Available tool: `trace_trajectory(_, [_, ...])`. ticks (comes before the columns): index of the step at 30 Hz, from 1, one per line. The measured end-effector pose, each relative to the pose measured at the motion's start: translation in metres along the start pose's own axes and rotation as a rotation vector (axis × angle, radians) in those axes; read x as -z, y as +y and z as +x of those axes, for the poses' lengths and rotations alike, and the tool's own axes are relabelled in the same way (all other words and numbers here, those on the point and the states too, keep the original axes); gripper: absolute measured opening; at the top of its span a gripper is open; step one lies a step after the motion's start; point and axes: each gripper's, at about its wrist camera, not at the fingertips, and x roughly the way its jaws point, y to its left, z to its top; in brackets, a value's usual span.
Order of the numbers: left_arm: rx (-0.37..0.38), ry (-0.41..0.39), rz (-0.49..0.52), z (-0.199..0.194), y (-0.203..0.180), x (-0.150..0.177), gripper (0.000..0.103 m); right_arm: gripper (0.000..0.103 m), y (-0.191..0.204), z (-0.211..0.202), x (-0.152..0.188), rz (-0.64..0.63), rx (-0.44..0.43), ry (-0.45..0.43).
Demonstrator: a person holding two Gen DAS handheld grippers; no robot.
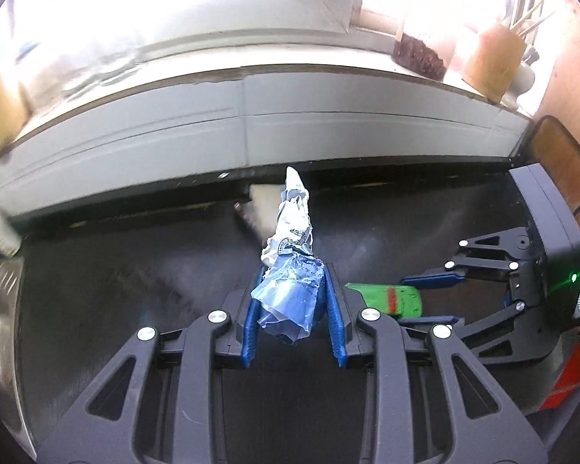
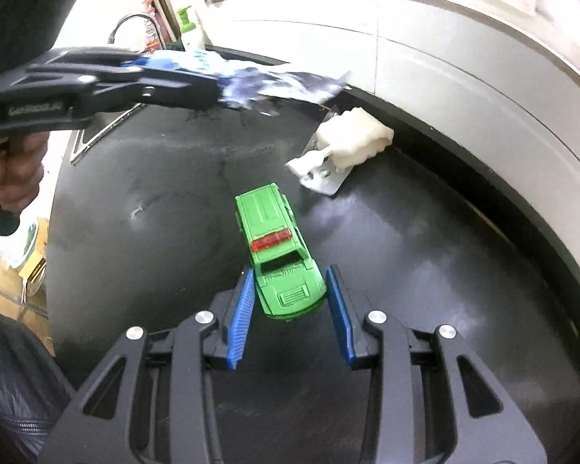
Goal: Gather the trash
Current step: 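Lift the foil item and green toy car off the countertop toward the bin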
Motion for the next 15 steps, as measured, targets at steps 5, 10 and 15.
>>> trace_trajectory(5, [-0.059, -0.021, -0.033, -0.051, 0.005, 0.043, 0.029, 0.038, 0.025, -0.02, 0.015, 0.048, 0.027, -0.017])
trace_trajectory(10, [-0.099, -0.027, -0.069, -0.087, 0.005, 0.087, 0.029, 0.038, 0.061, -0.053, 0.032, 0.057, 0.053, -0.054])
trace_trajectory(15, [-0.134, -0.035, -0.106, -0.12, 0.012, 0.13, 0.029, 0.038, 0.093, -0.065, 0.039, 0.062, 0.075, -0.07])
